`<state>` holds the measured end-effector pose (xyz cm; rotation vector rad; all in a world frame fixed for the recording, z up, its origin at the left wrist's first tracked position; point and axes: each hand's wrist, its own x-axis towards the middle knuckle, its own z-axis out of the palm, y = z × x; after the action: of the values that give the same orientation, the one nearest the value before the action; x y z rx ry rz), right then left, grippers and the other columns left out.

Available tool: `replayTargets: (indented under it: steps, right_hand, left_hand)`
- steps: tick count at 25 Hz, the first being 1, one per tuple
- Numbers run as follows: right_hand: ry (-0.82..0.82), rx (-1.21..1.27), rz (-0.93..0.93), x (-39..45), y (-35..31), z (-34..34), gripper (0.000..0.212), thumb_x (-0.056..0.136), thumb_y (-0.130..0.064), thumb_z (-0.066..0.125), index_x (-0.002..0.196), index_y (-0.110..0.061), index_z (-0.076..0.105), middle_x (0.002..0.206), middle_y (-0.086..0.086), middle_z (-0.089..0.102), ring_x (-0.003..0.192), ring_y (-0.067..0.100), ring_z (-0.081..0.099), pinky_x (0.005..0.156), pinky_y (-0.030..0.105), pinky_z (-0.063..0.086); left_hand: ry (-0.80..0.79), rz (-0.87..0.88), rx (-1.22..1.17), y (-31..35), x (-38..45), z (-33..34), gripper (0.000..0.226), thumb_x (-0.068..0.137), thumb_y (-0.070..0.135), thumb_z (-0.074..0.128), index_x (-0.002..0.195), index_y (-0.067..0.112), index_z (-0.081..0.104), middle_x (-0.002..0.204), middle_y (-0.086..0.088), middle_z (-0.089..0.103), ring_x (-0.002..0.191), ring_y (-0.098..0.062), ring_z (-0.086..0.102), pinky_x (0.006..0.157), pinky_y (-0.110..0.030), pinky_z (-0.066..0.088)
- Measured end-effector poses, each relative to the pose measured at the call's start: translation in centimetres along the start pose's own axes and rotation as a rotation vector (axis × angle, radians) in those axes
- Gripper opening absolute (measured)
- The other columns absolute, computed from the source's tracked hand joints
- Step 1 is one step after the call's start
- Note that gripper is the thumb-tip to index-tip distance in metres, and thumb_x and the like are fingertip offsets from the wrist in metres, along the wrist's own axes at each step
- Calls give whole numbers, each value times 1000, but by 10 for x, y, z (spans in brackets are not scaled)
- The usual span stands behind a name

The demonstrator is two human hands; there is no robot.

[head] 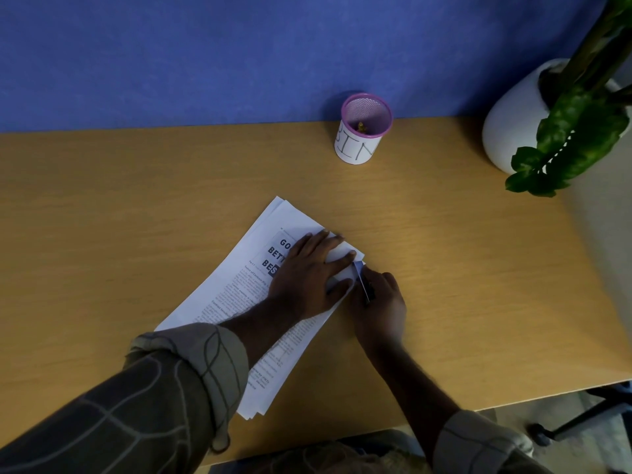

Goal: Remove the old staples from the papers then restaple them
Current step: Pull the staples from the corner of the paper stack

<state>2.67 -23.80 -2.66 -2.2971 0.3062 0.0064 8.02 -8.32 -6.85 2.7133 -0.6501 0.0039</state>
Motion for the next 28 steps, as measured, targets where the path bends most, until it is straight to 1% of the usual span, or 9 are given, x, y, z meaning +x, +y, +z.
replayTargets:
  steps: [6, 12, 14, 18, 21, 23, 26, 28]
  right_hand:
    - [4, -66, -31, -5, 4, 3, 25, 92, -15, 60, 116, -16, 66, 95, 1, 60, 80, 21, 60, 64, 46, 55]
    - [22, -137, -47, -5, 2, 9, 25, 95, -18, 56, 119, -18, 63, 97, -2, 59, 81, 18, 59, 63, 38, 53]
    - [19, -140, -42, -3, 0, 10, 27, 95, -17, 56, 122, -17, 62, 98, 0, 59, 84, 19, 59, 65, 36, 52]
    - [7, -141, -27, -1, 0, 9, 28, 95, -20, 55, 122, -18, 63, 95, -1, 58, 81, 20, 58, 62, 35, 51]
    - [6, -142, -52, -1, 1, 8, 29, 94, -21, 56, 122, -17, 62, 96, 0, 59, 83, 20, 58, 64, 36, 51]
    - [1, -128, -50, -1, 1, 10, 29, 95, -22, 56, 122, -16, 61, 101, 1, 60, 88, 20, 58, 68, 37, 52]
    - [28, -90, 12, 0, -1, 14, 24, 95, -22, 54, 117, -15, 61, 105, 0, 59, 95, 20, 57, 71, 36, 51]
    - [38, -61, 57, 2, -2, 16, 22, 95, -21, 53, 115, -15, 61, 105, -1, 59, 96, 19, 56, 73, 37, 51]
  left_hand:
    - [4, 1, -10, 0, 0, 1, 55, 93, 59, 46, 141, 33, 52, 154, -2, 43, 146, -25, 31, 121, -46, 20]
    - [19, 12, -24, -1, -1, 3, 55, 93, 58, 46, 141, 32, 52, 154, -3, 44, 146, -25, 31, 121, -46, 21]
    - [14, 8, -26, -1, -1, 2, 55, 93, 59, 46, 142, 33, 51, 154, -3, 43, 146, -25, 31, 121, -45, 20]
    - [16, 11, -32, -1, -1, 3, 56, 93, 59, 46, 142, 33, 52, 153, -3, 44, 145, -25, 32, 121, -46, 21]
    - [10, 9, -25, -2, 0, 3, 57, 92, 60, 46, 142, 33, 51, 154, -3, 43, 145, -25, 31, 121, -46, 21]
    - [6, 8, -18, -2, 0, 4, 59, 91, 60, 46, 143, 33, 49, 155, -2, 42, 146, -24, 30, 121, -44, 19]
    - [16, 15, -43, -3, 0, 4, 59, 90, 61, 47, 142, 34, 48, 154, -2, 42, 145, -24, 32, 120, -46, 22]
    - [26, 19, -61, -3, 1, 4, 54, 89, 61, 49, 138, 37, 52, 153, -2, 43, 144, -25, 33, 119, -46, 24]
